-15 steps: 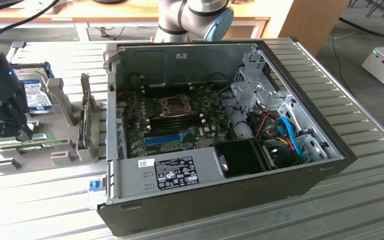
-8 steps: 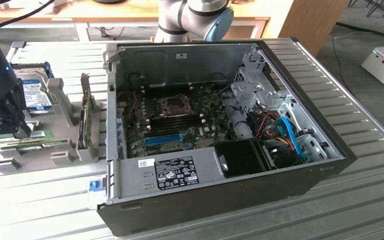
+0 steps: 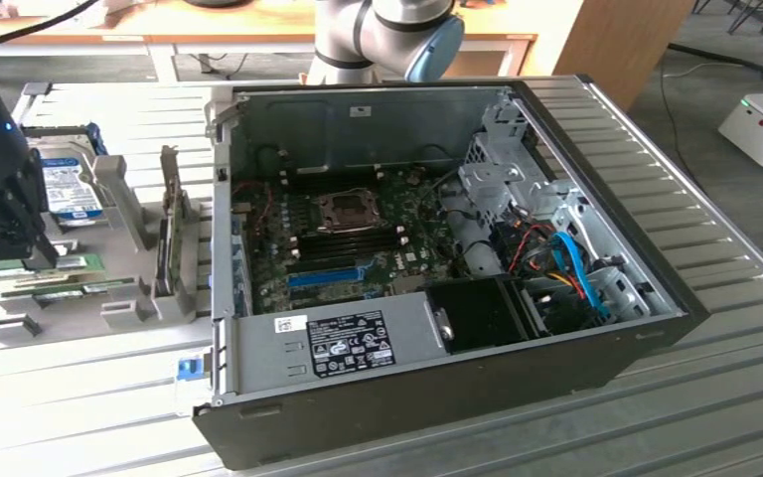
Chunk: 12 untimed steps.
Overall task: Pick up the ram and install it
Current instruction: 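Pick up the ram and move it above insertion slot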
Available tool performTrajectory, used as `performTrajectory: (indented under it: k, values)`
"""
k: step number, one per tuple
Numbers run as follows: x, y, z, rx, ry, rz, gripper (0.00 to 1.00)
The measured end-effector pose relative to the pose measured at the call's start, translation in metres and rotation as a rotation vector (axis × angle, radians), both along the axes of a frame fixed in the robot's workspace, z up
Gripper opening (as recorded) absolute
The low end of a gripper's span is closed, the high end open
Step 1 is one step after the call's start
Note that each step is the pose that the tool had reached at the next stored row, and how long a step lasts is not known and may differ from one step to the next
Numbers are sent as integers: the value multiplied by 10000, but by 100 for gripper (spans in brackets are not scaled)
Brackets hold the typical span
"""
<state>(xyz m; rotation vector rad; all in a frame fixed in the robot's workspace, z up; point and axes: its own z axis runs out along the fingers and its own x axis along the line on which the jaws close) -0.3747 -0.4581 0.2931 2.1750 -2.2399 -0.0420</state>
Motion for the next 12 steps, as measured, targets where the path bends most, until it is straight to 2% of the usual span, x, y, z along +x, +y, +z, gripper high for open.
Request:
performTrajectory:
  k: [12]
  values:
    - [4,0,174,0,0,0,12]
